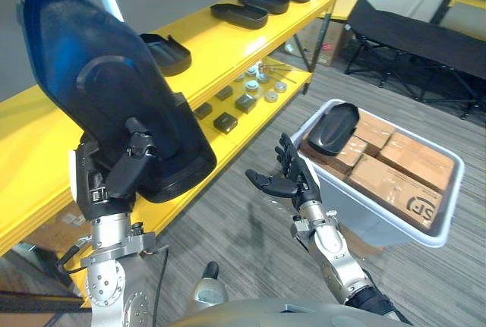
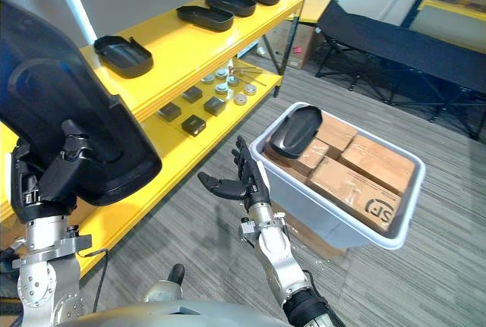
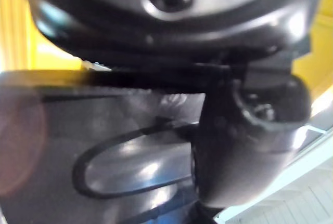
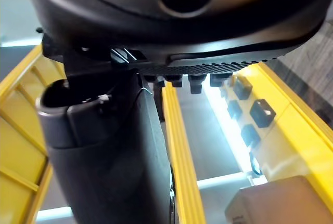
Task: Walk over and take three plastic housings, then place them on the shelf
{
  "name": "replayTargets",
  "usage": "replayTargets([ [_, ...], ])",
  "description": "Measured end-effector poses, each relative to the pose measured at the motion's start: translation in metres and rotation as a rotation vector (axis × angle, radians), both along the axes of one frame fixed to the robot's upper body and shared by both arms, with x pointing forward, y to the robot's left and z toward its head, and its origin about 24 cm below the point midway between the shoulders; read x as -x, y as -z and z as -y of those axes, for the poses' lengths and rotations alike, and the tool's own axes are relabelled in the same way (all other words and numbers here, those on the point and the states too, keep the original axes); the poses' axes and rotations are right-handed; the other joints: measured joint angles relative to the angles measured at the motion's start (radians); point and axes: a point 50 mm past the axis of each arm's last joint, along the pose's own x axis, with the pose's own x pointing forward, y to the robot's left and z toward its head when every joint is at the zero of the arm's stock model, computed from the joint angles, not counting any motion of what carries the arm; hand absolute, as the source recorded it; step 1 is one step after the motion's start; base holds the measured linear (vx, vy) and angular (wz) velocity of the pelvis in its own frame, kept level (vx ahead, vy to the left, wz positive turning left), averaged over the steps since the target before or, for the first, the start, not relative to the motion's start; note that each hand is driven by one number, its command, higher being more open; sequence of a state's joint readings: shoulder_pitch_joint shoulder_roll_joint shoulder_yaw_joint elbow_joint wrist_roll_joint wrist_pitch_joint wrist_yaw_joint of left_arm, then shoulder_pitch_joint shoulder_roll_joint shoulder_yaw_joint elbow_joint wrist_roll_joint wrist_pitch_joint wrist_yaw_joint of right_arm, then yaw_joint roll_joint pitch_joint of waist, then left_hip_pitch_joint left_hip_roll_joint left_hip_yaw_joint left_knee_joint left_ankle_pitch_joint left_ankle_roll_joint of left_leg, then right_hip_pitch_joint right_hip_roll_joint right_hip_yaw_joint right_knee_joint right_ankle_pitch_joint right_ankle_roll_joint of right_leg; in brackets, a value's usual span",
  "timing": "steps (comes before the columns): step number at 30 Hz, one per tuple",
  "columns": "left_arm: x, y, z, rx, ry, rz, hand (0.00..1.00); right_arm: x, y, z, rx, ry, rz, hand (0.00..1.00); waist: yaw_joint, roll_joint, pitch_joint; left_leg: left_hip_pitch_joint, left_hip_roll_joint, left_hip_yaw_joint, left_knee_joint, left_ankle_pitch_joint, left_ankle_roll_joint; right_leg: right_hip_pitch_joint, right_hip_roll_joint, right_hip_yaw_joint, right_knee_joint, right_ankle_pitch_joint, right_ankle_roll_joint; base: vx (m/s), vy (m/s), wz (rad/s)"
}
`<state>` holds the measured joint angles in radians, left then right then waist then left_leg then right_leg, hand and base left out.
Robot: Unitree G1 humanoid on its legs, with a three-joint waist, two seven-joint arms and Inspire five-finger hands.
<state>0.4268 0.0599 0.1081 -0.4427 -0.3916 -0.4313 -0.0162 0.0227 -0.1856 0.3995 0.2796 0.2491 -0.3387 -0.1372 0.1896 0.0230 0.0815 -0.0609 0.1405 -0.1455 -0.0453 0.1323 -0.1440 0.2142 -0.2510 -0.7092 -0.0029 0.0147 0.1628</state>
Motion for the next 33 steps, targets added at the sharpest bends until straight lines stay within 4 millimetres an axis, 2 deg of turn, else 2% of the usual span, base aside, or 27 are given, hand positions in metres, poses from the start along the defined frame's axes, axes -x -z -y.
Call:
replayTargets([
  [2, 0.000, 0.000, 0.001, -0.001, 0.008, 0.003, 0.00, 0.000, 0.000, 0.002, 0.008, 0.005, 0.003, 1.00, -0.004, 0.001, 0.001, -0.001, -0.006, -0.015, -0.010, 0.008, 0.003, -0.013, -0.011, 0.008, 0.047, -0.038, 0.000, -0.01, -0.027, 0.39],
  [3, -0.002, 0.000, 0.004, -0.004, 0.038, 0.008, 0.00, 0.002, 0.000, 0.006, 0.004, 0.027, 0.003, 1.00, -0.020, 0.003, 0.001, -0.007, -0.020, -0.051, -0.013, 0.015, 0.005, -0.042, -0.008, 0.102, 0.115, -0.112, -0.010, -0.03, -0.045, 0.71],
  [5, -0.004, 0.000, 0.008, -0.021, 0.079, 0.006, 0.00, 0.006, 0.000, 0.013, 0.000, 0.062, -0.001, 1.00, -0.037, -0.001, 0.001, -0.004, -0.045, -0.087, -0.022, 0.023, 0.012, -0.070, -0.007, 0.201, 0.183, -0.181, -0.031, -0.06, -0.075, 0.80],
  [6, -0.005, -0.002, 0.010, -0.045, 0.114, 0.011, 0.00, 0.009, 0.000, 0.019, -0.006, 0.100, 0.001, 1.00, -0.043, -0.001, -0.001, -0.002, -0.059, -0.106, -0.038, 0.033, 0.013, -0.077, -0.011, 0.225, 0.207, -0.207, -0.029, -0.03, -0.075, 0.57],
  [8, -0.006, -0.003, 0.011, -0.054, 0.129, 0.019, 0.00, 0.008, -0.001, 0.023, -0.010, 0.118, 0.009, 1.00, -0.038, 0.003, 0.001, -0.008, -0.064, -0.105, -0.037, 0.037, 0.012, -0.077, -0.014, 0.219, 0.209, -0.203, -0.026, 0.03, -0.036, 0.24],
  [9, -0.008, -0.005, 0.012, -0.061, 0.134, 0.028, 0.00, 0.008, -0.002, 0.024, -0.014, 0.124, 0.015, 1.00, -0.040, 0.001, 0.001, -0.020, -0.069, -0.096, -0.037, 0.051, 0.012, -0.080, -0.016, 0.213, 0.208, -0.194, -0.012, 0.02, -0.003, 0.31],
  [11, -0.011, -0.007, 0.014, -0.059, 0.138, 0.042, 0.00, 0.005, -0.005, 0.027, -0.015, 0.121, 0.035, 1.00, -0.056, -0.002, 0.007, -0.044, -0.074, -0.055, -0.037, 0.072, 0.025, -0.093, -0.017, 0.211, 0.212, -0.190, -0.006, -0.01, 0.012, 0.28],
  [16, -0.009, -0.003, 0.014, -0.028, 0.112, 0.020, 0.00, 0.001, -0.010, 0.027, -0.014, 0.118, 0.065, 1.00, -0.057, 0.015, 0.031, -0.041, -0.073, -0.040, -0.037, 0.076, 0.033, -0.089, -0.016, 0.201, 0.214, -0.199, -0.015, -0.06, 0.002, 0.05],
  [17, -0.009, -0.003, 0.014, -0.030, 0.113, 0.025, 0.00, 0.000, -0.012, 0.028, -0.014, 0.120, 0.076, 1.00, -0.056, 0.019, 0.043, -0.045, -0.074, -0.038, -0.037, 0.069, 0.047, -0.089, -0.017, 0.195, 0.217, -0.201, -0.015, -0.11, 0.017, 0.18],
  [20, -0.007, -0.005, 0.011, -0.038, 0.098, 0.041, 0.00, -0.007, -0.019, 0.025, -0.023, 0.118, 0.105, 1.00, -0.044, 0.001, 0.091, -0.062, -0.086, -0.023, 0.010, 0.055, 0.050, -0.089, -0.035, 0.191, 0.245, -0.206, -0.013, -0.08, 0.035, 0.09],
  [22, -0.007, -0.004, 0.007, -0.045, 0.077, 0.033, 0.00, -0.011, -0.023, 0.021, -0.038, 0.125, 0.122, 1.00, -0.037, -0.018, 0.109, -0.091, -0.108, -0.022, 0.085, 0.022, 0.047, -0.085, -0.058, 0.191, 0.275, -0.208, -0.012, -0.02, 0.054, 0.07],
  [25, -0.007, 0.001, 0.001, -0.049, 0.050, 0.009, 0.00, -0.013, -0.027, 0.020, -0.058, 0.152, 0.137, 1.00, -0.027, -0.028, 0.121, -0.146, -0.139, -0.002, 0.251, -0.081, 0.059, -0.061, -0.093, 0.191, 0.319, -0.207, -0.012, -0.02, 0.103, 0.16],
  [26, -0.006, -0.001, -0.003, -0.060, 0.038, 0.017, 0.00, -0.013, -0.031, 0.019, -0.068, 0.148, 0.157, 1.00, -0.025, -0.034, 0.126, -0.175, -0.134, 0.045, 0.317, -0.117, 0.063, -0.049, -0.103, 0.185, 0.303, -0.223, -0.040, -0.10, 0.210, 0.22],
  [27, -0.007, -0.003, -0.005, -0.069, 0.033, 0.028, 0.00, -0.013, -0.036, 0.021, -0.076, 0.153, 0.186, 1.00, -0.024, -0.054, 0.136, -0.242, -0.135, 0.102, 0.565, -0.195, 0.124, -0.036, -0.120, 0.167, 0.272, -0.237, -0.058, -0.08, 0.197, 0.16],
  [28, -0.007, -0.004, -0.006, -0.074, 0.030, 0.030, 0.00, -0.012, -0.036, 0.022, -0.080, 0.159, 0.192, 1.00, -0.024, -0.042, 0.131, -0.257, -0.135, 0.132, 0.676, -0.255, 0.153, -0.017, -0.115, 0.164, 0.253, -0.244, -0.074, -0.02, 0.214, 0.07],
  [29, -0.007, -0.004, -0.007, -0.077, 0.024, 0.032, 0.00, -0.010, -0.038, 0.024, -0.084, 0.168, 0.200, 1.00, -0.018, -0.020, 0.123, -0.234, -0.132, 0.176, 0.743, -0.333, 0.181, 0.016, -0.103, 0.163, 0.257, -0.266, -0.116, 0.11, 0.189, 0.10],
  [30, -0.006, -0.008, -0.008, -0.076, 0.004, 0.057, 0.00, -0.008, -0.046, 0.027, -0.091, 0.163, 0.249, 1.00, -0.027, 0.011, 0.114, -0.192, -0.114, 0.193, 0.713, -0.491, 0.208, -0.037, -0.101, 0.224, 0.472, -0.282, -0.179, 0.15, 0.185, 0.31],
  [31, -0.011, -0.010, -0.011, -0.083, -0.006, 0.070, 0.00, -0.008, -0.048, 0.025, -0.112, 0.171, 0.265, 1.00, -0.032, -0.001, 0.122, -0.204, -0.144, 0.191, 0.743, -0.513, 0.227, -0.101, -0.136, 0.281, 0.630, -0.281, -0.179, 0.22, 0.200, 0.39],
  [32, -0.012, -0.009, -0.014, -0.068, -0.034, 0.049, 0.00, -0.009, -0.048, 0.022, -0.124, 0.151, 0.263, 1.00, -0.032, -0.023, 0.115, -0.191, -0.163, 0.187, 0.743, -0.523, 0.241, -0.152, -0.157, 0.346, 0.727, -0.211, -0.175, 0.25, 0.170, 0.38],
  [33, -0.009, -0.007, -0.018, -0.060, -0.071, 0.035, 0.00, -0.008, -0.048, 0.017, -0.136, 0.123, 0.264, 1.00, -0.029, -0.011, 0.122, -0.166, -0.166, 0.175, 0.721, -0.521, 0.260, -0.183, -0.145, 0.378, 0.781, -0.221, -0.163, 0.27, 0.163, 0.21],
])
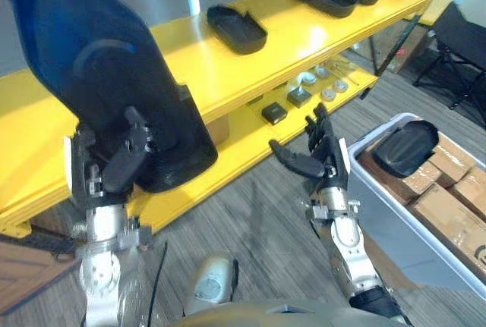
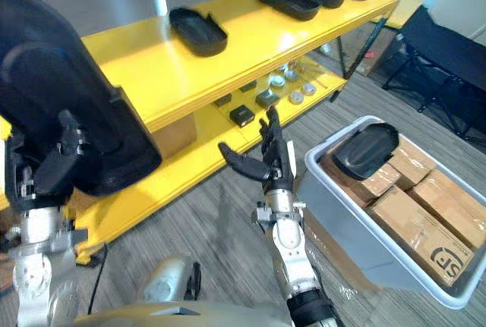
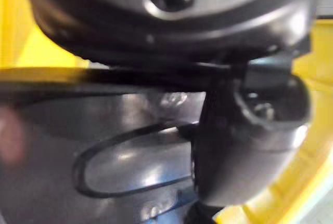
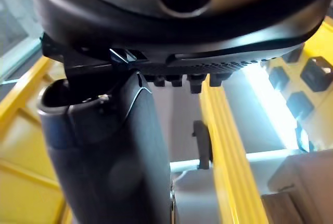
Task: Walk over and take three plastic housings, then place them on the shelf
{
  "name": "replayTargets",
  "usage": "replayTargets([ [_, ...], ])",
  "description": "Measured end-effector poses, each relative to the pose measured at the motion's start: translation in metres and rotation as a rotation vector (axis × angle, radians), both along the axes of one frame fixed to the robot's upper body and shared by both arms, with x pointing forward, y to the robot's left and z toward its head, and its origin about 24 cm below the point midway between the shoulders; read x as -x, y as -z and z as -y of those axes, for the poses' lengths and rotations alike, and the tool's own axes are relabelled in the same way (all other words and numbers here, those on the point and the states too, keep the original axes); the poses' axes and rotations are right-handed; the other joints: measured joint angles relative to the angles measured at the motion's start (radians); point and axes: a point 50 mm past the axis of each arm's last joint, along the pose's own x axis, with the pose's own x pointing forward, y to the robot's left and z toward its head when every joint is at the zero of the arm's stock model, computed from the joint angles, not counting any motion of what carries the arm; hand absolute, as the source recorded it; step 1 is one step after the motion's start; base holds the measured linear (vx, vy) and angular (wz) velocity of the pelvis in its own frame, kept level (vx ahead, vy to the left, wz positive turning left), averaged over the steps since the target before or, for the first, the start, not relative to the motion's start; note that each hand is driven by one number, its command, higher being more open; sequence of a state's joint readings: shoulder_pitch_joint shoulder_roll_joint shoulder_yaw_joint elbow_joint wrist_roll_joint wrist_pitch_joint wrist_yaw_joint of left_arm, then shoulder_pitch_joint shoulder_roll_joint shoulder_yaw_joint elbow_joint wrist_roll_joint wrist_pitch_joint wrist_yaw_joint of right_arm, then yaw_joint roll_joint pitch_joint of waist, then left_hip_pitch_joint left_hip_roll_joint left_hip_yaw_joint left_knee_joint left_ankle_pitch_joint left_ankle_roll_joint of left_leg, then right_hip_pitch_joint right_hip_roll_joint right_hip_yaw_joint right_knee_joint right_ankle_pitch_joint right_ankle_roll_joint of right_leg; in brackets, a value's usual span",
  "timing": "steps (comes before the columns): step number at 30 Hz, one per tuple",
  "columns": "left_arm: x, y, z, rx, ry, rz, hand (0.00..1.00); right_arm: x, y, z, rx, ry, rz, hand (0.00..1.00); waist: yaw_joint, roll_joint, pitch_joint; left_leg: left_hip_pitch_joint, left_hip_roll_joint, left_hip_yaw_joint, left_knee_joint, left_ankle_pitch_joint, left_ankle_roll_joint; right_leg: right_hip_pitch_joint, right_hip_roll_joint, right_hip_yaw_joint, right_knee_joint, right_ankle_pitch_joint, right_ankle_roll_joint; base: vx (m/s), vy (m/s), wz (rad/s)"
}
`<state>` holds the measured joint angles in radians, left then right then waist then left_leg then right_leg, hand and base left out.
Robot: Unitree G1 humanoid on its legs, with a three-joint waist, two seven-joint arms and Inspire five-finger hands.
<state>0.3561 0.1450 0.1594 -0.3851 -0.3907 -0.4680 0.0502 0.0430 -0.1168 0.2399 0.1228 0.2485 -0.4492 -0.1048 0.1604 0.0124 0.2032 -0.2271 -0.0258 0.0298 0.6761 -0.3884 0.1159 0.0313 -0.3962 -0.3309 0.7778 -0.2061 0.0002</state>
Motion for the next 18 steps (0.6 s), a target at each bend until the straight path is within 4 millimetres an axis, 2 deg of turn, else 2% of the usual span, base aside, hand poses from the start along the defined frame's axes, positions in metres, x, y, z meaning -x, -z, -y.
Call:
replayTargets([
  [1, 0.002, 0.001, -0.002, 0.005, -0.019, -0.006, 0.00, 0.000, 0.000, -0.002, -0.002, -0.015, 0.003, 1.00, 0.005, -0.001, 0.000, 0.017, -0.001, -0.005, -0.021, 0.003, 0.005, -0.016, 0.014, 0.007, 0.007, -0.016, 0.002, 0.20, 0.097, 0.22],
  [2, 0.003, 0.001, -0.006, 0.011, -0.046, -0.010, 0.00, -0.001, -0.002, -0.005, -0.001, -0.035, 0.013, 1.00, 0.008, 0.001, 0.000, 0.043, -0.002, -0.022, -0.064, 0.027, -0.009, -0.033, 0.044, 0.008, -0.015, -0.038, 0.013, 0.19, 0.073, 0.42],
  [3, 0.004, 0.000, -0.009, 0.020, -0.077, -0.002, 0.00, -0.008, -0.011, -0.007, 0.003, -0.061, 0.051, 1.00, 0.005, 0.003, -0.002, 0.073, -0.007, -0.056, -0.149, 0.071, -0.018, -0.078, 0.104, 0.006, -0.111, -0.063, 0.025, 0.23, 0.055, 0.55],
  [5, 0.002, -0.002, -0.010, 0.027, -0.083, 0.010, 0.00, -0.017, -0.025, -0.003, 0.020, -0.070, 0.111, 1.00, -0.002, 0.010, -0.002, 0.101, -0.023, -0.110, -0.237, 0.114, -0.022, -0.141, 0.162, 0.019, -0.224, -0.061, 0.029, 0.26, 0.011, 0.86],
  [6, -0.001, -0.003, -0.007, 0.030, -0.068, 0.023, 0.00, -0.024, -0.039, 0.005, 0.041, -0.050, 0.174, 1.00, -0.005, 0.014, -0.006, 0.121, -0.038, -0.158, -0.289, 0.140, -0.021, -0.197, 0.198, 0.061, -0.297, -0.051, 0.046, 0.19, -0.019, 1.11],
  [7, -0.004, -0.004, -0.006, 0.031, -0.056, 0.029, 0.00, -0.026, -0.047, 0.011, 0.050, -0.031, 0.207, 1.00, -0.004, 0.019, -0.006, 0.136, -0.047, -0.184, -0.307, 0.150, -0.021, -0.223, 0.210, 0.086, -0.331, -0.041, 0.062, 0.34, -0.086, 1.48],
  [8, -0.008, -0.004, -0.003, 0.032, -0.035, 0.036, 0.00, -0.027, -0.061, 0.025, 0.067, 0.016, 0.273, 1.00, -0.008, 0.034, -0.007, 0.165, -0.067, -0.244, -0.339, 0.163, -0.025, -0.266, 0.220, 0.145, -0.394, -0.016, 0.099, 0.35, -0.146, 1.69],
  [9, -0.012, -0.003, -0.002, 0.038, -0.027, 0.045, 0.00, -0.026, -0.074, 0.037, 0.071, 0.066, 0.333, 1.00, -0.023, 0.046, -0.002, 0.205, -0.082, -0.307, -0.350, 0.163, -0.029, -0.292, 0.225, 0.207, -0.435, 0.010, 0.122, 0.43, -0.202, 1.74],
  [10, -0.014, -0.003, -0.002, 0.045, -0.025, 0.049, 0.00, -0.026, -0.080, 0.041, 0.071, 0.087, 0.358, 1.00, -0.033, 0.051, -0.001, 0.224, -0.087, -0.340, -0.350, 0.159, -0.035, -0.304, 0.225, 0.233, -0.449, 0.026, 0.121, 0.40, -0.258, 1.79],
  [11, -0.017, -0.003, -0.002, 0.071, -0.017, 0.064, 0.00, -0.025, -0.091, 0.047, 0.063, 0.131, 0.406, 1.00, -0.050, 0.054, -0.003, 0.258, -0.087, -0.395, -0.345, 0.146, -0.059, -0.316, 0.226, 0.271, -0.473, 0.051, 0.119, 0.40, -0.299, 1.81],
  [12, -0.020, -0.006, 0.000, 0.081, -0.005, 0.087, 0.00, -0.021, -0.105, 0.054, 0.047, 0.181, 0.467, 1.00, -0.059, 0.046, -0.006, 0.276, -0.084, -0.404, -0.320, 0.117, -0.107, -0.318, 0.223, 0.281, -0.500, 0.098, 0.098, 0.38, -0.306, 1.81],
  [13, -0.022, -0.008, 0.000, 0.076, 0.003, 0.099, 0.00, -0.019, -0.112, 0.057, 0.038, 0.203, 0.501, 1.00, -0.060, 0.033, -0.012, 0.277, -0.083, -0.394, -0.302, 0.101, -0.133, -0.316, 0.213, 0.281, -0.504, 0.143, 0.082, 0.37, -0.339, 1.78],
  [14, -0.023, -0.013, -0.001, 0.047, 0.014, 0.115, 0.00, -0.016, -0.124, 0.060, 0.025, 0.233, 0.562, 1.00, -0.071, -0.015, -0.029, 0.288, -0.083, -0.357, -0.276, 0.063, -0.181, -0.293, 0.194, 0.279, -0.503, 0.275, 0.051, 0.36, -0.397, 1.69],
  [15, -0.023, -0.015, -0.001, 0.039, 0.029, 0.123, 0.00, -0.016, -0.137, 0.064, 0.038, 0.251, 0.618, 1.00, -0.077, -0.018, -0.054, 0.291, -0.041, -0.292, -0.263, 0.002, -0.175, -0.258, 0.191, 0.237, -0.497, 0.260, 0.115, 0.35, -0.398, 1.47],
  [16, -0.022, -0.013, 0.001, 0.064, 0.037, 0.126, 0.00, -0.017, -0.146, 0.067, 0.058, 0.255, 0.655, 1.00, -0.074, 0.020, -0.063, 0.284, 0.026, -0.265, -0.253, -0.021, -0.168, -0.239, 0.231, 0.205, -0.507, 0.252, 0.101, 0.29, -0.369, 1.01],
  [17, -0.022, -0.014, 0.002, 0.067, 0.049, 0.136, 0.00, -0.016, -0.156, 0.071, 0.072, 0.261, 0.700, 1.00, -0.072, 0.042, -0.067, 0.276, 0.094, -0.208, -0.259, -0.026, -0.173, -0.216, 0.265, 0.167, -0.537, 0.245, 0.085, 0.22, -0.323, 0.75],
  [18, -0.024, -0.016, 0.002, 0.059, 0.068, 0.144, 0.00, -0.014, -0.164, 0.079, 0.084, 0.283, 0.738, 1.00, -0.079, 0.047, -0.071, 0.276, 0.158, -0.131, -0.297, 0.006, -0.189, -0.198, 0.291, 0.122, -0.558, 0.232, 0.064, 0.20, -0.323, 0.77],
])
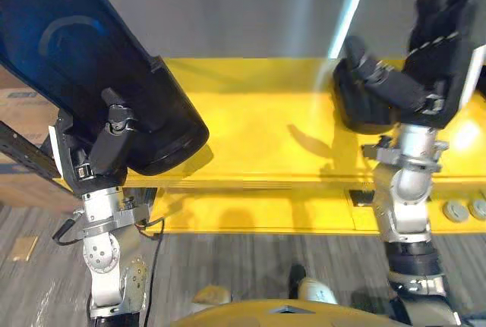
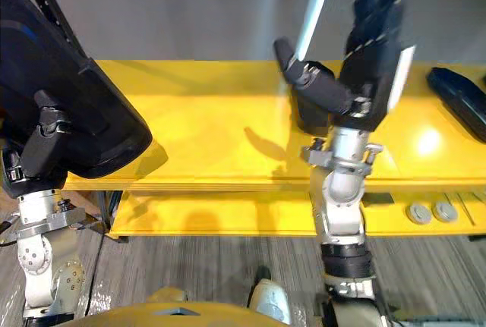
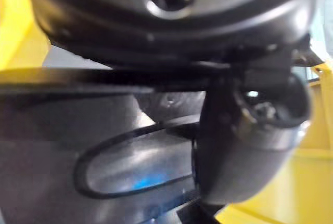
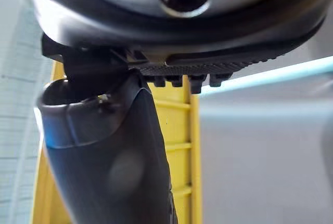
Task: Walk over and take three plastic housings, then place them on the shelf
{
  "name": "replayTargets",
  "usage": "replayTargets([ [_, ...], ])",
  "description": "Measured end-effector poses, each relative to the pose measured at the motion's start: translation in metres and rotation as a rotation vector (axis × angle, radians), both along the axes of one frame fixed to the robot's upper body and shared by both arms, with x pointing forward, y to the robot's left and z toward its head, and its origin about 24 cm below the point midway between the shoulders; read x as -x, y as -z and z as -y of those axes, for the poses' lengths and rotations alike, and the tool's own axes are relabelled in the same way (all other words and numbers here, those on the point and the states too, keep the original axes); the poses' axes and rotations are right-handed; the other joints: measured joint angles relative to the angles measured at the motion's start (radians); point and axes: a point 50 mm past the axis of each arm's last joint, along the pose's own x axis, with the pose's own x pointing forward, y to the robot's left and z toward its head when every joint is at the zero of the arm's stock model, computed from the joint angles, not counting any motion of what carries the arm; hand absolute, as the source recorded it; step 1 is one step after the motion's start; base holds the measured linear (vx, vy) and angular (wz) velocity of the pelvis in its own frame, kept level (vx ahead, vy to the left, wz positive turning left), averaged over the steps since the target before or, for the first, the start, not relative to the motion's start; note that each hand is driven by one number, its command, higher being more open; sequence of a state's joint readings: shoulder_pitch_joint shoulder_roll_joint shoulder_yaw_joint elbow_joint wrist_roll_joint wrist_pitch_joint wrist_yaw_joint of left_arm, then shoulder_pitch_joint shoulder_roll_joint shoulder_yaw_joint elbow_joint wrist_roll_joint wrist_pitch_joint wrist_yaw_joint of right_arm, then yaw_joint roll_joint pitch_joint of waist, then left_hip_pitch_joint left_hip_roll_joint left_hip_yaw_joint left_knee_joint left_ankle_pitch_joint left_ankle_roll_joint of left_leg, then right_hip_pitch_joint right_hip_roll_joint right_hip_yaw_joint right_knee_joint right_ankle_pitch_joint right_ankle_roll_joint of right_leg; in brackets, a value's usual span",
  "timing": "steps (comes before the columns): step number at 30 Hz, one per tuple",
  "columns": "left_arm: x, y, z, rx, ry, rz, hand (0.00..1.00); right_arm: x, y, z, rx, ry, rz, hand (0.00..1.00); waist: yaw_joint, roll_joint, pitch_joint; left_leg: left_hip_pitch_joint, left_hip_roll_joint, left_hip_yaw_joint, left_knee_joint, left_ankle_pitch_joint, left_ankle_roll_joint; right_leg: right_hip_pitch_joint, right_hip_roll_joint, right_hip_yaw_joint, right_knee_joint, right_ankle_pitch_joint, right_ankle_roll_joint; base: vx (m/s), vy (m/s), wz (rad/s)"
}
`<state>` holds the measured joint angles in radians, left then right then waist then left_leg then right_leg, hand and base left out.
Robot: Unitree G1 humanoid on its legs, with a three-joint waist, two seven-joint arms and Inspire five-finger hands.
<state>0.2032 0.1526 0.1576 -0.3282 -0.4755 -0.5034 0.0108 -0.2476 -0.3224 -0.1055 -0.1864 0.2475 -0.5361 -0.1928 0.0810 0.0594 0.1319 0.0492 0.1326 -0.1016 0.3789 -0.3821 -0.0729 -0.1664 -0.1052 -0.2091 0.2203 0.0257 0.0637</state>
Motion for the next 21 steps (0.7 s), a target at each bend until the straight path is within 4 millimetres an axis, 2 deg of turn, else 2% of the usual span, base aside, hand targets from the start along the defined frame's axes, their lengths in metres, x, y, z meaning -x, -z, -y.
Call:
replayTargets([
  [3, -0.003, 0.002, 0.005, -0.014, 0.041, -0.025, 0.00, 0.009, 0.000, 0.014, -0.020, 0.034, 0.010, 1.00, -0.017, 0.004, 0.001, 0.016, 0.040, 0.087, 0.003, 0.048, -0.017, 0.060, 0.019, -0.055, -0.023, -0.013, -0.024, 0.17, -0.248, 0.45],
  [6, -0.007, 0.003, 0.009, -0.026, 0.071, -0.050, 0.00, 0.014, 0.009, 0.022, -0.049, 0.022, -0.027, 1.00, -0.035, 0.010, 0.004, 0.010, 0.045, 0.128, 0.077, 0.074, -0.033, 0.134, 0.016, -0.070, -0.073, -0.009, -0.022, 0.10, -0.074, 0.22],
  [7, -0.009, 0.003, 0.011, -0.038, 0.090, -0.054, 0.00, 0.020, 0.011, 0.026, -0.063, 0.024, -0.029, 1.00, -0.038, 0.005, 0.006, -0.010, 0.041, 0.144, 0.105, 0.059, -0.021, 0.162, -0.010, -0.081, -0.106, 0.004, -0.018, 0.05, 0.049, 0.27],
  [8, -0.012, 0.001, 0.015, -0.049, 0.118, -0.045, 0.00, 0.026, 0.011, 0.029, -0.071, 0.035, -0.021, 1.00, -0.044, 0.005, 0.006, -0.018, 0.041, 0.180, 0.053, 0.049, -0.007, 0.174, -0.029, -0.093, -0.123, 0.012, -0.009, 0.00, 0.096, 0.41],
  [9, -0.015, -0.002, 0.022, -0.057, 0.159, -0.026, 0.00, 0.030, 0.011, 0.033, -0.073, 0.057, -0.014, 1.00, -0.056, 0.012, 0.006, -0.034, 0.048, 0.218, -0.039, 0.074, 0.000, 0.177, -0.052, -0.108, -0.134, 0.021, 0.007, -0.03, 0.151, 0.36],
  [10, -0.019, -0.005, 0.029, -0.070, 0.201, -0.008, 0.00, 0.033, 0.013, 0.037, -0.082, 0.080, -0.020, 1.00, -0.062, 0.029, 0.003, -0.037, 0.044, 0.248, -0.074, 0.159, -0.036, 0.181, -0.070, -0.110, -0.142, 0.032, 0.025, -0.03, 0.177, 0.22],
  [11, -0.020, -0.007, 0.032, -0.079, 0.222, 0.001, 0.00, 0.034, 0.016, 0.038, -0.094, 0.084, -0.031, 1.00, -0.063, 0.028, 0.000, -0.034, 0.025, 0.253, -0.081, 0.163, -0.030, 0.182, -0.086, -0.106, -0.148, 0.040, 0.036, -0.03, 0.210, 0.05],
  [12, -0.024, -0.012, 0.037, -0.098, 0.255, 0.025, 0.00, 0.036, 0.022, 0.038, -0.107, 0.089, -0.051, 1.00, -0.066, 0.018, 0.005, -0.034, -0.008, 0.259, -0.090, 0.167, -0.019, 0.183, -0.108, -0.095, -0.165, 0.055, 0.057, -0.02, 0.159, -0.01],
  [15, -0.027, -0.017, 0.040, -0.144, 0.301, 0.021, 0.00, 0.037, 0.037, 0.030, -0.150, 0.067, -0.106, 1.00, -0.080, -0.011, 0.019, -0.020, -0.054, 0.293, -0.108, 0.172, 0.000, 0.181, -0.149, -0.072, -0.189, 0.084, 0.073, -0.04, 0.198, -0.13],
  [19, -0.029, -0.015, 0.043, -0.172, 0.347, -0.017, 0.00, 0.038, 0.049, 0.026, -0.156, 0.048, -0.191, 1.00, -0.091, -0.028, 0.025, -0.005, -0.060, 0.331, -0.109, 0.162, 0.006, 0.180, -0.149, -0.038, -0.212, 0.104, 0.075, 0.00, 0.077, -0.28],
  [21, -0.031, -0.014, 0.049, -0.205, 0.391, -0.053, 0.00, 0.041, 0.052, 0.025, -0.146, 0.041, -0.229, 1.00, -0.111, -0.028, 0.025, -0.005, -0.049, 0.345, -0.111, 0.153, 0.003, 0.181, -0.137, -0.029, -0.229, 0.108, 0.072, 0.00, -0.024, -0.18],
])
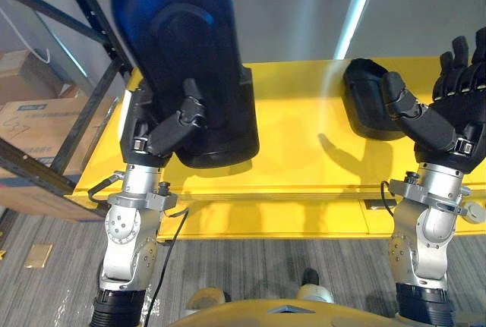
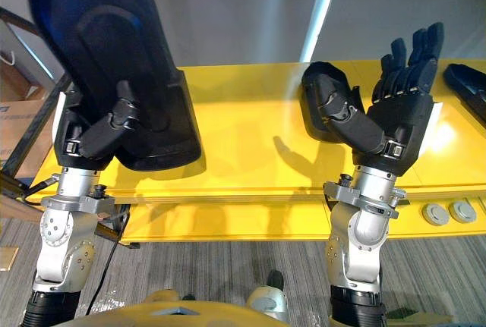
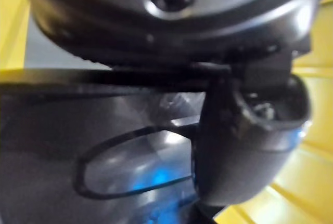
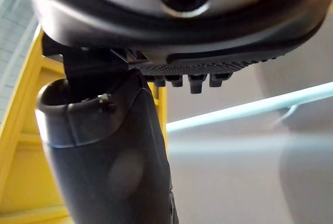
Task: Walk over and take three plastic housings, then place them on the shelf
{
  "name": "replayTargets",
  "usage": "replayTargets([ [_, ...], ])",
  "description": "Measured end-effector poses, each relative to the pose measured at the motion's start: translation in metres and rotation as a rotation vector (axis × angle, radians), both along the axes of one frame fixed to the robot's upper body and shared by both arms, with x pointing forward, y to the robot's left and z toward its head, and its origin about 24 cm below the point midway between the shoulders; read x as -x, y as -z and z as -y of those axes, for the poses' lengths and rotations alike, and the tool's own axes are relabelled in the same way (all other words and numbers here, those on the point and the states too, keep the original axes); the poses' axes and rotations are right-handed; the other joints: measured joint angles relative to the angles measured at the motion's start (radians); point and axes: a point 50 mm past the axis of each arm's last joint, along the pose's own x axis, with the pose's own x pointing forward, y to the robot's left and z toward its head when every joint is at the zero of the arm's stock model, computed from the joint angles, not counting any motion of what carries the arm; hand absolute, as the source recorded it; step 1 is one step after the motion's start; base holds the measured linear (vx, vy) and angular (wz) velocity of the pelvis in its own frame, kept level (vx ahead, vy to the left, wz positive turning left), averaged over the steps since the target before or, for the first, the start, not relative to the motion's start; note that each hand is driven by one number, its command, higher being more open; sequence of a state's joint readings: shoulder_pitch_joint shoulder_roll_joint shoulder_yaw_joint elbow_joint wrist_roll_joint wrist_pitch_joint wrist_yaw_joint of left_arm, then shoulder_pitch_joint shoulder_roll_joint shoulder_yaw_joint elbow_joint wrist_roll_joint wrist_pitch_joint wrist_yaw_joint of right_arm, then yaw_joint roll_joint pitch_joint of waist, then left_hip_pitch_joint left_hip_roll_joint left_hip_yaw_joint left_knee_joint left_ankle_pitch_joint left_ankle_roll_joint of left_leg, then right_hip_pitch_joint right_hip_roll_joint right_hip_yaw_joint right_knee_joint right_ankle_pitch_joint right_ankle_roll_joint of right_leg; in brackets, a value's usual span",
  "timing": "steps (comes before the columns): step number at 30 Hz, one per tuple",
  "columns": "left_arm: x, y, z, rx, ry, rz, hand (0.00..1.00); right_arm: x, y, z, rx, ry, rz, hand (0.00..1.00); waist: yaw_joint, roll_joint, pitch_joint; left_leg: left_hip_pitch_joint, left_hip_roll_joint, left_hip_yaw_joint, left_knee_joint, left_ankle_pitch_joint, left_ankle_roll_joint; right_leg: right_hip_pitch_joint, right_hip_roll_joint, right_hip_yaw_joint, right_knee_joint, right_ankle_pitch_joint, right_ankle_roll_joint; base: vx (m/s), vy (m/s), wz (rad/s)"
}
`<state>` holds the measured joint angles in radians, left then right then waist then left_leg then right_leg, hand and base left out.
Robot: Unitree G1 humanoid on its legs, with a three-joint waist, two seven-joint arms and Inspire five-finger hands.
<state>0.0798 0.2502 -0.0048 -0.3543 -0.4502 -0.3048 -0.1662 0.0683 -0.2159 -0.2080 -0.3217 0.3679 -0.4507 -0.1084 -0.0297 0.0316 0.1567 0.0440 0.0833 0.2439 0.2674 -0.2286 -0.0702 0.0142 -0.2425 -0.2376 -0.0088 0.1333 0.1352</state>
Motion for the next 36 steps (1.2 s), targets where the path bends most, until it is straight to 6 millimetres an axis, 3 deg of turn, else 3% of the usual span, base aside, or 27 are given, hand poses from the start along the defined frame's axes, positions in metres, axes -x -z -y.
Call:
replayTargets([
  [4, -0.006, 0.004, 0.016, -0.072, 0.086, -0.064, 0.00, 0.003, 0.005, 0.004, 0.014, 0.006, -0.051, 1.00, -0.033, 0.002, -0.001, 0.000, 0.021, 0.017, -0.004, -0.005, -0.011, -0.010, 0.025, 0.014, -0.011, 0.000, -0.001, 0.03, -0.052, -0.16],
  [6, -0.017, 0.005, 0.031, -0.108, 0.151, -0.126, 0.00, 0.004, 0.009, 0.008, 0.006, 0.012, -0.092, 1.00, -0.040, 0.002, -0.001, -0.003, 0.033, 0.039, -0.011, -0.002, -0.018, -0.033, 0.039, 0.034, -0.016, 0.005, -0.007, 0.02, -0.045, -0.26],
  [10, -0.043, 0.010, 0.039, -0.144, 0.164, -0.211, 0.00, 0.002, 0.010, 0.011, 0.003, -0.014, -0.116, 1.00, -0.080, 0.005, 0.000, -0.001, 0.033, 0.064, -0.030, 0.002, -0.023, -0.049, 0.046, 0.055, -0.032, 0.018, -0.012, 0.00, -0.014, -0.17],
  [18, -0.105, 0.016, 0.020, -0.177, -0.066, -0.421, 0.00, -0.002, 0.015, -0.002, 0.029, -0.189, -0.150, 1.00, -0.141, 0.013, 0.004, 0.036, 0.022, 0.114, -0.086, 0.017, -0.024, -0.063, 0.051, 0.107, -0.047, 0.031, -0.008, -0.03, -0.008, -0.20],
  [24, -0.115, 0.021, 0.012, -0.169, -0.137, -0.495, 0.00, -0.008, 0.022, -0.018, 0.108, -0.334, -0.217, 1.00, -0.139, 0.022, 0.024, 0.050, 0.016, 0.114, -0.116, 0.033, -0.024, -0.065, 0.051, 0.107, -0.047, 0.031, -0.009, -0.04, -0.021, 0.00],
  [34, -0.128, 0.016, -0.006, -0.129, -0.236, -0.560, 0.00, -0.014, 0.020, -0.030, 0.123, -0.412, -0.205, 1.00, -0.137, 0.021, 0.066, 0.034, 0.014, 0.100, -0.116, 0.046, -0.021, -0.065, 0.047, 0.094, -0.048, 0.035, -0.009, -0.06, -0.021, 0.06],
  [35, -0.128, 0.016, -0.006, -0.112, -0.230, -0.565, 1.00, -0.015, 0.019, -0.033, 0.125, -0.423, -0.201, 1.00, -0.137, 0.020, 0.071, 0.034, 0.014, 0.098, -0.116, 0.046, -0.021, -0.064, 0.047, 0.093, -0.048, 0.036, -0.010, -0.04, -0.019, 0.03],
  [36, -0.128, 0.016, -0.006, -0.106, -0.227, -0.567, 1.00, -0.018, 0.016, -0.039, 0.128, -0.449, -0.190, 1.00, -0.136, 0.019, 0.079, 0.033, 0.014, 0.096, -0.115, 0.047, -0.021, -0.063, 0.046, 0.091, -0.048, 0.037, -0.011, -0.07, -0.024, 0.02],
])
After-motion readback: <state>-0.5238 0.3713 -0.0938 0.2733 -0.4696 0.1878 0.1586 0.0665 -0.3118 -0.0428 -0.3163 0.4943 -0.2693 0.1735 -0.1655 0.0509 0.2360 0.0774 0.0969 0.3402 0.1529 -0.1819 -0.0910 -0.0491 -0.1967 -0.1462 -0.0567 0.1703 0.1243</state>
